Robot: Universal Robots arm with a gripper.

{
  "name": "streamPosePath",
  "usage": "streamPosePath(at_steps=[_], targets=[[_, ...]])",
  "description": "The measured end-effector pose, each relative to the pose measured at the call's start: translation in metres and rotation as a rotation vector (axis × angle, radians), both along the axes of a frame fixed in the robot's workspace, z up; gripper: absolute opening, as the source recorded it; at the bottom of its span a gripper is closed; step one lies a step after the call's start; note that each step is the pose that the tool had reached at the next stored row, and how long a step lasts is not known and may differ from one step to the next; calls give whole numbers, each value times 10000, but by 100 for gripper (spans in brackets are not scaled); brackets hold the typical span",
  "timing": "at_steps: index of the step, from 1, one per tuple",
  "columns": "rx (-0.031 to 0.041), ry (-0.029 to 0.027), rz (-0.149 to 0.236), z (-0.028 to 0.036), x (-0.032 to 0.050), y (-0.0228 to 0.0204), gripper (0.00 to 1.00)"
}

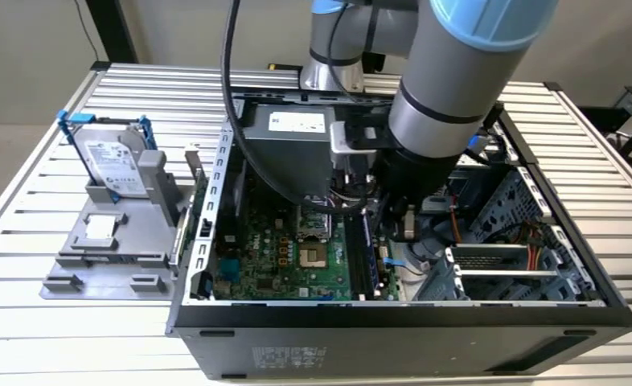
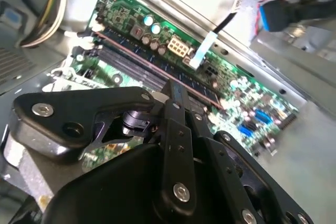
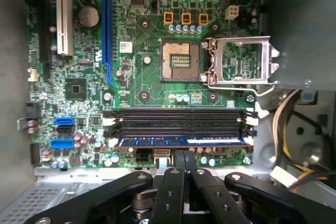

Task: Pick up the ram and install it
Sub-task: 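Press down the ram until it locks into place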

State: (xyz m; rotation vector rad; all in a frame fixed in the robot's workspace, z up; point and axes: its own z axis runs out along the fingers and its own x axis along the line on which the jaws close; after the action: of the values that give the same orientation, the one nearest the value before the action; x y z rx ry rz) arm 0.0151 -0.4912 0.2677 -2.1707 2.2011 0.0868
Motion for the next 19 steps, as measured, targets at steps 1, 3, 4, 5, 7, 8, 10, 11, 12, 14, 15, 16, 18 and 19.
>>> streamPosePath(at_steps=[1,3,4,5,7,8,10,11,12,14,15,16,18,19], targets=[[0,0,0,47,0,0,0],[-2,0,0,138,0,0,0],[0,0,0,181,0,0,0],[0,0,0,230,0,0,0],[-4,0,1,293,0,1,0],[-5,1,1,302,0,1,0],[-6,6,1,306,0,1,0],[-9,9,0,309,0,0,0],[-11,13,0,312,0,1,0],[-11,19,0,316,0,1,0],[-13,22,0,318,0,0,0],[-14,25,0,321,0,0,0],[-16,31,1,326,0,0,0],[-17,34,1,328,0,0,0]])
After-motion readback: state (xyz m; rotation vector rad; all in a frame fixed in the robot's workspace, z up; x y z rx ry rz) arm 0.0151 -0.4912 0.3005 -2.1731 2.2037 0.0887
